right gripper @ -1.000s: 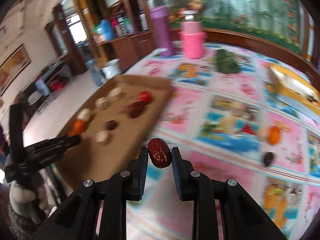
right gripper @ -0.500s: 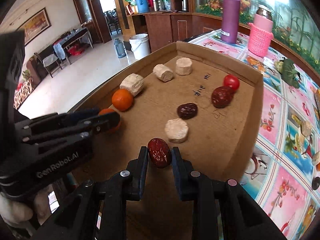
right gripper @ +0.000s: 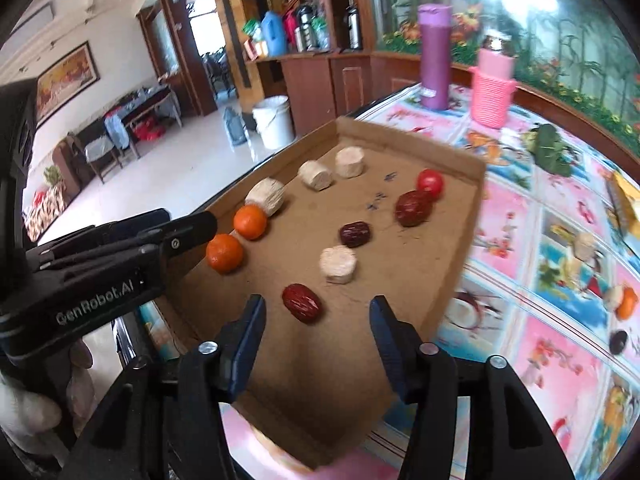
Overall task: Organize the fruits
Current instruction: 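Carry the orange and red date into the tray and open both tools, then withdraw both tools from the tray back toward the fruit pile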
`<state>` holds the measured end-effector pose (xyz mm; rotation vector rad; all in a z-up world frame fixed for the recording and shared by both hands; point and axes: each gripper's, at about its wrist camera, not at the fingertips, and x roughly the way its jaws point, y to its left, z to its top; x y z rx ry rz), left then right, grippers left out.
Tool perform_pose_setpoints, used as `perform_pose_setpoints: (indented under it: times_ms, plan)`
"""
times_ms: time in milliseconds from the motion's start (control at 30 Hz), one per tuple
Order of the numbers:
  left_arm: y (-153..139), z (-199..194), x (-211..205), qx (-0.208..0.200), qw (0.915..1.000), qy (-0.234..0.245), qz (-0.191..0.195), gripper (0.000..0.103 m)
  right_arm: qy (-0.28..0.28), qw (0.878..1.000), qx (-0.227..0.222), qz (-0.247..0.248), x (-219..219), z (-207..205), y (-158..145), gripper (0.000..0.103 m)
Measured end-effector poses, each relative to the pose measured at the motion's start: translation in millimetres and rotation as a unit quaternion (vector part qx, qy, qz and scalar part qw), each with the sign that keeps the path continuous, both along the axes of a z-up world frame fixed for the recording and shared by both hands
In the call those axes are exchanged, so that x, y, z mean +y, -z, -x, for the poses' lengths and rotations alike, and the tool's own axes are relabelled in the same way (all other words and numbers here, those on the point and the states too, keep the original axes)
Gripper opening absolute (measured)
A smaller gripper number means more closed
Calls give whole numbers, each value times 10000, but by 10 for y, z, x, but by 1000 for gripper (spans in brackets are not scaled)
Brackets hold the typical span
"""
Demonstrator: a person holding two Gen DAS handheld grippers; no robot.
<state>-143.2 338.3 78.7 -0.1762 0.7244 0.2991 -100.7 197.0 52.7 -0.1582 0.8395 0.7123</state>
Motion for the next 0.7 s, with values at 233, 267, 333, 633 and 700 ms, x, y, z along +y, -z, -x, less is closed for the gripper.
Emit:
perform_pose_setpoints:
  times_ms: [233, 267, 333, 633, 700]
  plan:
    - [-223, 81, -499, -245, 9973, 215, -664, 81, 549, 9979, -310, -120, -561, 70, -154, 76]
    - [-241, 82, -566, -261, 9969, 300, -681, 81, 640, 9973, -344, -114, -655, 73, -165, 78]
    - [-266, 69, -668, -267, 9962, 427, -717, 81, 804, 9959, -398, -85, -841, 83, -187, 80]
    - [-246, -35, -1204, -128, 9909, 970, -928, 81, 1634, 9858, -391, 8, -1754, -19, -161, 80]
    - [-232, -67, -1285, -87, 9900, 1043, -951, 81, 1811, 9828, -371, 14, -1957, -44, -137, 80]
